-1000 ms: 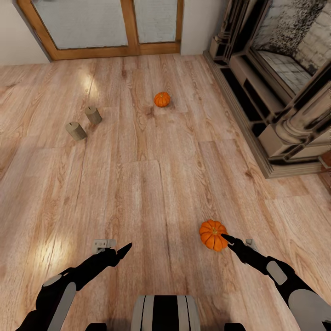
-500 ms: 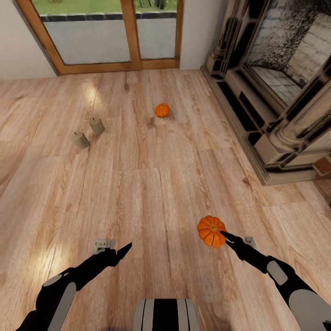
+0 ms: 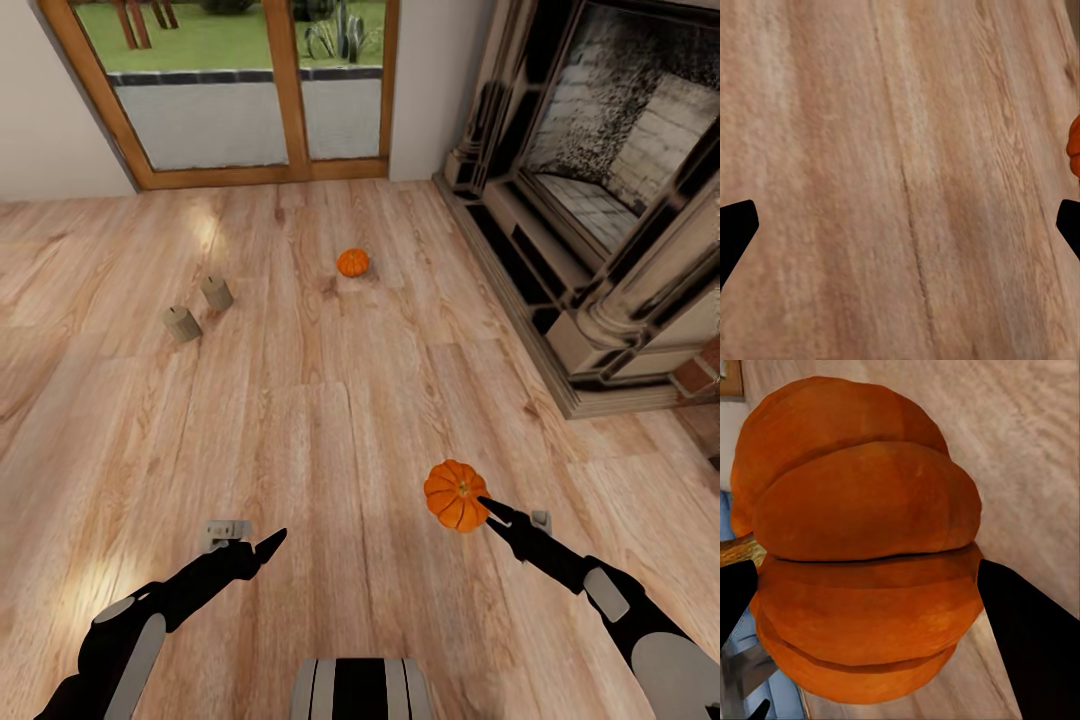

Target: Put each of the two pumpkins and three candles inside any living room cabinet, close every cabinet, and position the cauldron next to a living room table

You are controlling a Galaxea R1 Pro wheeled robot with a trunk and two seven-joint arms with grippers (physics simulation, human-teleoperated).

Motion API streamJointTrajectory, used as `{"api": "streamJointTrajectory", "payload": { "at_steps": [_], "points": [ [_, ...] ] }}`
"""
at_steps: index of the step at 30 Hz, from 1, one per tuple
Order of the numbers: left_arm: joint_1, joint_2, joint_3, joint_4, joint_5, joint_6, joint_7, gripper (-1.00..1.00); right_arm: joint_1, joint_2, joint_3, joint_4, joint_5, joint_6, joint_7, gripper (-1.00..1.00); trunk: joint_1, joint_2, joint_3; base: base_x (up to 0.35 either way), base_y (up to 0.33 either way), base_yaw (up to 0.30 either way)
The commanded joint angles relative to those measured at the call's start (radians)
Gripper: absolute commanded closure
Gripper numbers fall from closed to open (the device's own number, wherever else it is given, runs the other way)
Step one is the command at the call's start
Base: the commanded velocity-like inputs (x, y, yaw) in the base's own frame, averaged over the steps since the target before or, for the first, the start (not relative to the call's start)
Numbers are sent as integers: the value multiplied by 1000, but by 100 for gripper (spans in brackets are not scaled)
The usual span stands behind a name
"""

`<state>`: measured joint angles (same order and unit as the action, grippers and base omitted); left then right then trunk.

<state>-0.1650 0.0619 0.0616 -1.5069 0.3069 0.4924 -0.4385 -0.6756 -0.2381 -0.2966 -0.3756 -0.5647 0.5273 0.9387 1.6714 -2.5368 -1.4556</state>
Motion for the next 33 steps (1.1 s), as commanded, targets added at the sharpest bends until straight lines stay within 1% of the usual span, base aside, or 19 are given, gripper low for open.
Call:
{"api": "streamJointTrajectory", "payload": {
  "at_steps": [1, 33],
  "points": [
    [0, 0, 1, -1, 8, 9, -2, -100, 0, 0, -2, 0, -2, 6, 4, 100, -1, 0, 3, 0, 0, 0],
    [0, 0, 0, -1, 8, 7, -2, -100, 1, -1, -8, -3, -4, 4, 16, 100, -15, 8, 127, 0, 0, 0]
  ]
}}
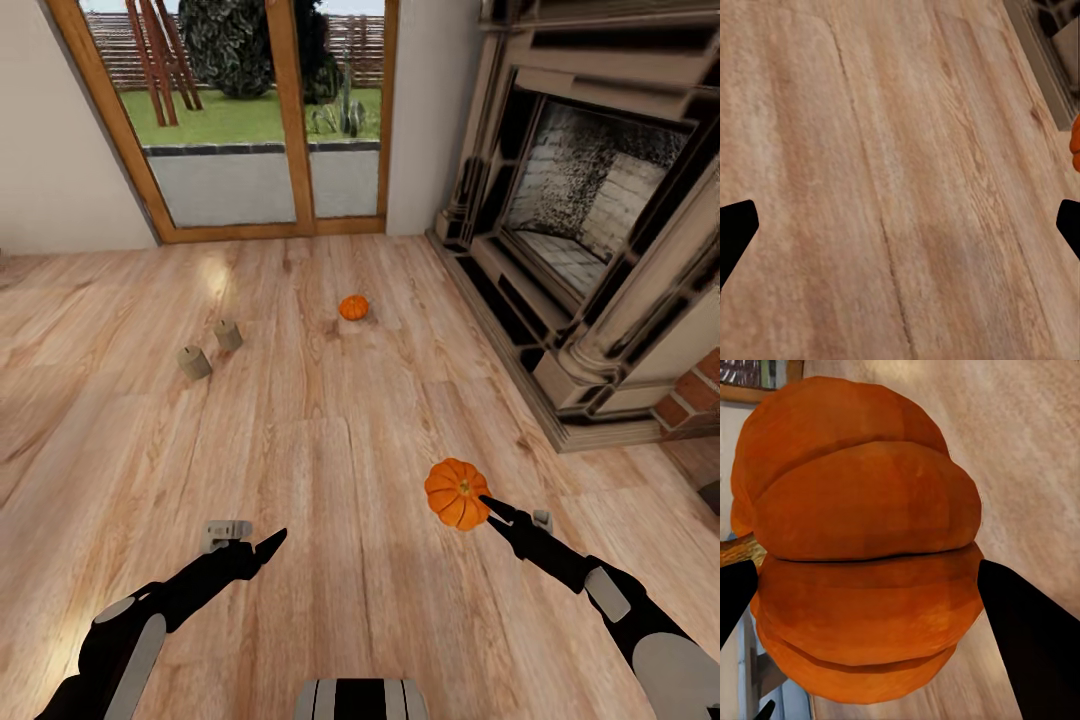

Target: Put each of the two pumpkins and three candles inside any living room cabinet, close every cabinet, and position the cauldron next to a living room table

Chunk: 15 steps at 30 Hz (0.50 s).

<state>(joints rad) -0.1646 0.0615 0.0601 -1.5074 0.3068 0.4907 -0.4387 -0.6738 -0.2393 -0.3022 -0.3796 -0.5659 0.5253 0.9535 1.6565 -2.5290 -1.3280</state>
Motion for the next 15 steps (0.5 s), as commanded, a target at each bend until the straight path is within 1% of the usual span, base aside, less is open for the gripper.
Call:
{"api": "streamJointTrajectory", "payload": {
  "at_steps": [1, 15],
  "points": [
    [0, 0, 2, -1, 8, 9, -2, -100, 0, 0, -2, 1, -3, 5, 2, 100, -1, 0, 3, 0, 0, 0],
    [-1, 0, 1, 0, 6, 8, -2, -100, -1, 0, -5, 1, -3, 5, 2, 100, -7, 3, 57, 0, 0, 0]
  ]
}}
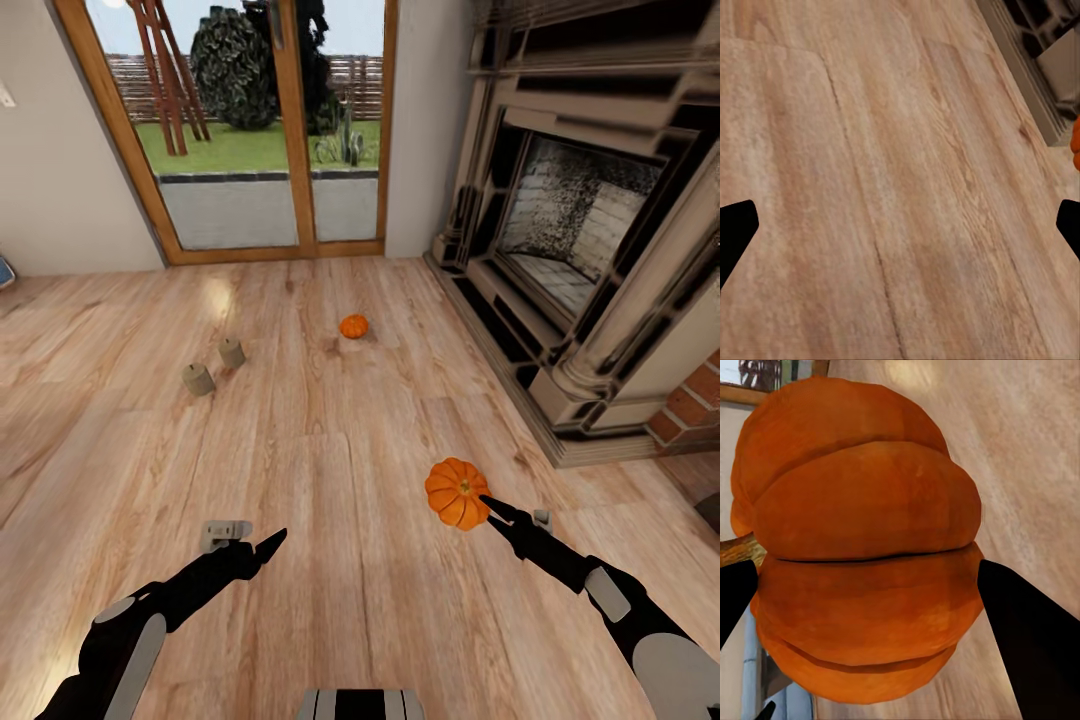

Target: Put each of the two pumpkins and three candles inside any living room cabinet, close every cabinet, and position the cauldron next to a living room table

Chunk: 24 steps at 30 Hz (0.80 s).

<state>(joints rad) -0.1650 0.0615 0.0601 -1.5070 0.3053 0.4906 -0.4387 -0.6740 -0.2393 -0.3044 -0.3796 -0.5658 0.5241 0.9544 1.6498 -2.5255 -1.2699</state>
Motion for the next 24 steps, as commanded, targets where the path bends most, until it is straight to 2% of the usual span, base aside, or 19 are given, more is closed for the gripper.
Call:
{"api": "streamJointTrajectory", "payload": {
  "at_steps": [1, 20, 24],
  "points": [
    [0, 0, 1, 0, 8, 8, -2, -100, 0, 0, -2, 1, -3, 6, 1, 100, -1, 0, 3, 0, 0, 0],
    [-1, 0, 2, 0, 6, 13, -1, -100, 0, 0, -2, 1, -3, 5, -2, 100, -9, 4, 77, 0, 0, 0],
    [-1, 0, 5, 31, 5, 32, 29, -100, 0, 0, -2, 1, -3, 3, -9, 100, -11, 5, 92, 0, 0, 0]
  ]
}}
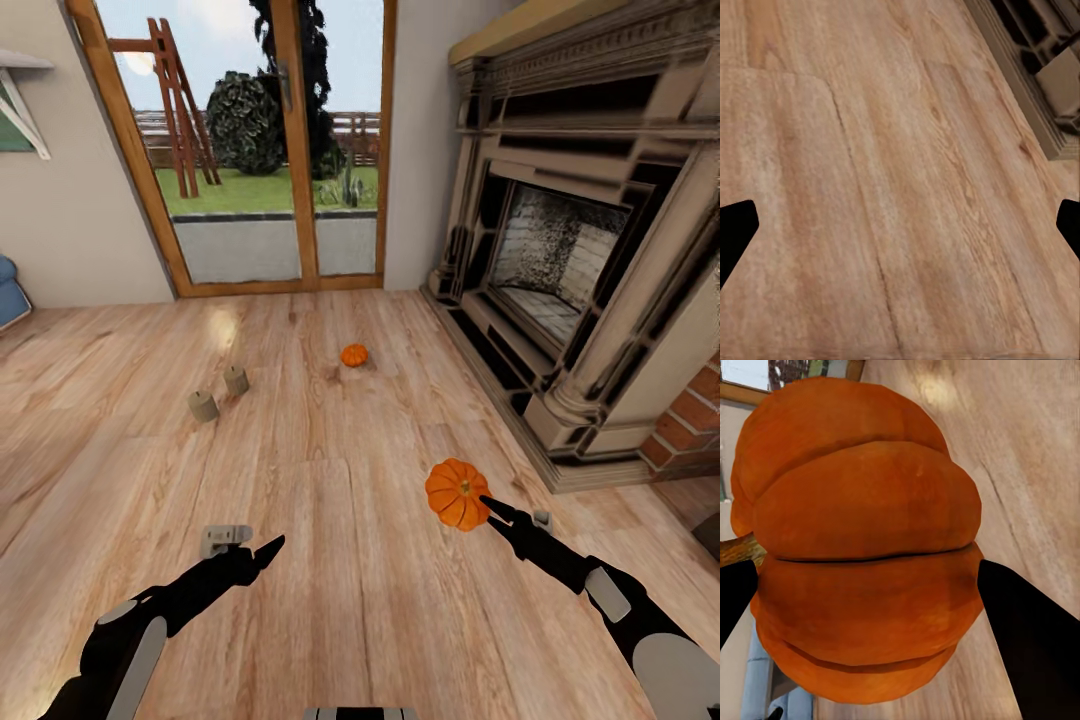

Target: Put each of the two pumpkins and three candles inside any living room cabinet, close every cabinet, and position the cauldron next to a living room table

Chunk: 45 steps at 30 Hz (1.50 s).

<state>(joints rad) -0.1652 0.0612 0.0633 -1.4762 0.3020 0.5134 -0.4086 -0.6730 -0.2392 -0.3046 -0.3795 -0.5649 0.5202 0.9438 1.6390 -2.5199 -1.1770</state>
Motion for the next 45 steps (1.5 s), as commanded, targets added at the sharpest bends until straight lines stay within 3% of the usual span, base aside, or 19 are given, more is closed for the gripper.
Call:
{"api": "streamJointTrajectory", "payload": {
  "at_steps": [1, 3, 5, 10, 12, 14, 16, 20, 26, 29, 31, 33, 36, 45],
  "points": [
    [-3, -1, 1, 7, 10, 34, 17, -100, 0, 0, -2, 1, -3, 7, 0, 100, -1, 0, 3, 0, 0, 0],
    [-15, -1, 1, 14, 13, 87, 41, -100, -1, 0, -3, 1, -4, 10, -2, 100, -2, 0, 11, 0, 0, 0],
    [-61, -2, 2, 42, 13, 136, 58, -100, -2, -1, -3, 1, -4, 9, -2, 100, -2, 1, 19, 0, 0, 0],
    [-219, -2, 11, 303, 33, 161, 54, -100, -1, -29, -4, 2, -5, 12, -5, 100, -5, 2, 38, 0, 0, 0],
    [-274, 0, 15, 391, 76, 158, 38, -100, 0, -35, -5, 2, -5, 12, -5, 100, -6, 3, 46, 0, 0, 0],
    [-303, 16, 18, 456, 149, 151, 26, -100, 0, -37, -5, 2, -6, 12, -6, 100, -6, 3, 53, 0, 0, 0],
    [-309, 30, 20, 484, 183, 147, 23, -100, 0, -38, -5, 2, -5, 12, -6, 100, -6, 3, 53, 0, 0, 0],
    [-315, 50, 21, 510, 293, 143, 20, -100, 0, -38, -4, 2, -4, 12, -7, 100, -6, 3, 53, 0, 0, 0],
    [-316, 71, 22, 519, 370, 148, 6, -100, 0, -35, 2, 2, -4, 12, -33, 100, -6, 3, 53, 53, 47, 0],
    [-317, 116, 22, 558, 427, 152, -31, -100, 0, -33, 3, 2, -4, 12, -59, 100, -6, 3, 53, 198, 173, 0],
    [-333, 165, 21, 644, 483, 152, -64, -100, 0, -32, 4, 2, -4, 12, -68, 100, -6, 3, 53, 251, 165, 0],
    [-352, 187, 20, 705, 508, 147, -78, -100, 0, -32, 4, 2, -4, 12, -71, 100, -6, 3, 53, 286, 76, 0],
    [-367, 201, 19, 750, 520, 142, -86, -100, 0, -31, 4, 2, -4, 12, -73, 100, -6, 3, 53, 267, -98, 0],
    [-373, 205, 7, 766, 519, 104, -86, -100, 0, -29, 5, 2, -4, 12, -73, 100, -6, 3, 53, 216, -233, 0]
  ]
}}
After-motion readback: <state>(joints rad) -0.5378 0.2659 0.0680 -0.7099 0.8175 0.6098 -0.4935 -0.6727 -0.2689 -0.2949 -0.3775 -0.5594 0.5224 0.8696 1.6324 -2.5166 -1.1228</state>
